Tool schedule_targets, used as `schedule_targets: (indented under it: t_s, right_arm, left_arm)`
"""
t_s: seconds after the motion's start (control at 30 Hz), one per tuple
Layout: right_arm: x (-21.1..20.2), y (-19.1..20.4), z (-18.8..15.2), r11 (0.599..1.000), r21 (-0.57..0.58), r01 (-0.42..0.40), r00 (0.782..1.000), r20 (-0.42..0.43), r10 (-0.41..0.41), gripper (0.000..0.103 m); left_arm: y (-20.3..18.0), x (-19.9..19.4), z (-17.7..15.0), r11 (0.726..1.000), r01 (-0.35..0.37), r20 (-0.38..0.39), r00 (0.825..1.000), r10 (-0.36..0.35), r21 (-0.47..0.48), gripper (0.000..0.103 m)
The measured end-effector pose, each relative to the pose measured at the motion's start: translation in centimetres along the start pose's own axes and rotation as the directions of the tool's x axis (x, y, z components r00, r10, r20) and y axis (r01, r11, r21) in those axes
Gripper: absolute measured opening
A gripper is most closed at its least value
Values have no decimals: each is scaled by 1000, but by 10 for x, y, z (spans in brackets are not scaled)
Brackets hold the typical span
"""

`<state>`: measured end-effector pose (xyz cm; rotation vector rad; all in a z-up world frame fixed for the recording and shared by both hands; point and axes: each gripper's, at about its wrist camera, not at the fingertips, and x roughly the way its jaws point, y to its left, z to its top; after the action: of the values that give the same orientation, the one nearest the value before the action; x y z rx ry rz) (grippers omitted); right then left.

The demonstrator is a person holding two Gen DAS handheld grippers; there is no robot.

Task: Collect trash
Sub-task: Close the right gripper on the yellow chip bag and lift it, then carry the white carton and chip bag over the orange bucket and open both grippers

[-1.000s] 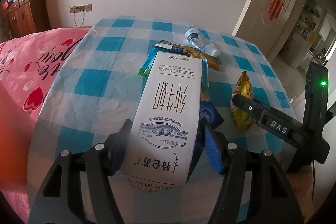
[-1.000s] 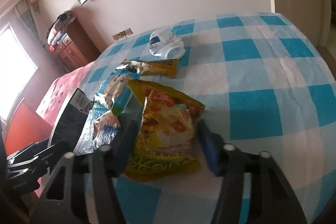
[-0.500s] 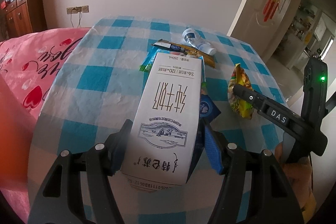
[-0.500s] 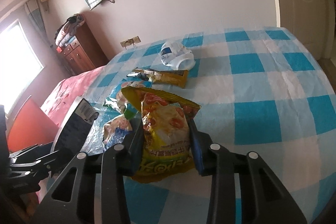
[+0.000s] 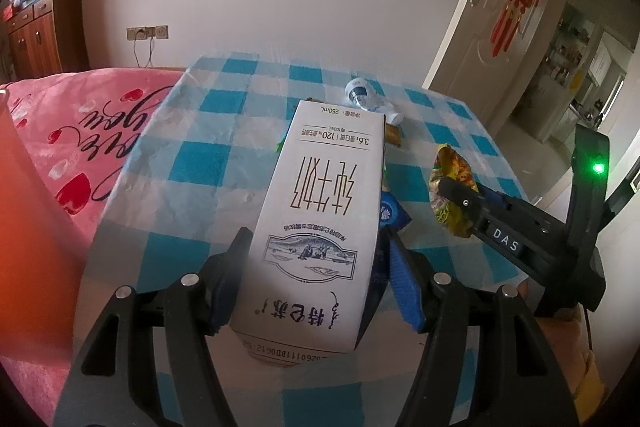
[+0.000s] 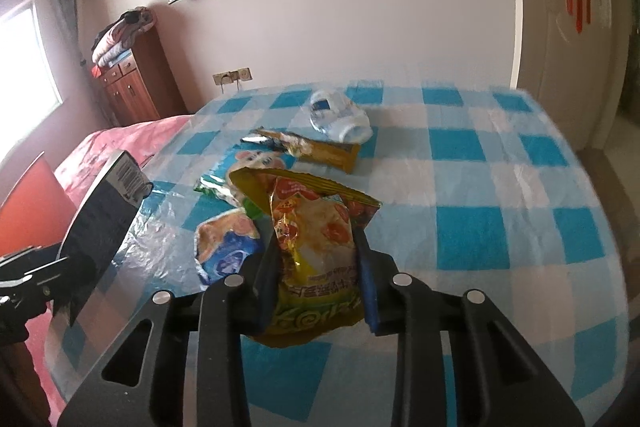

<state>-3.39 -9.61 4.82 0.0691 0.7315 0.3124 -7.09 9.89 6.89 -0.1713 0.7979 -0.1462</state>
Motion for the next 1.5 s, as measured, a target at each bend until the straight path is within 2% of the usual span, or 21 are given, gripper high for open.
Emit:
schedule_targets:
  t_s: [0.37,0.87,1.2,1.5]
  right_arm:
    - [-35,41,23,990,-120,80,994,83,-71,33]
    - [-63,111,51,961,-262,86,985,164,-43,32]
    - [-69,178,66,924,-380,42,981,191,34,32]
    - [-66,248,72,878,-477,-33,973,186,138,32]
  left_arm:
    - [10,-38,6,1000,-8,93,996,8,3,65]
    - [39,-96,14,998,-43,224,973,50,-36,65]
    - [76,-145,17,987,-121,313,938,148,-104,65]
    - [126,-176,14,952,-214,343,897,280,-217,65]
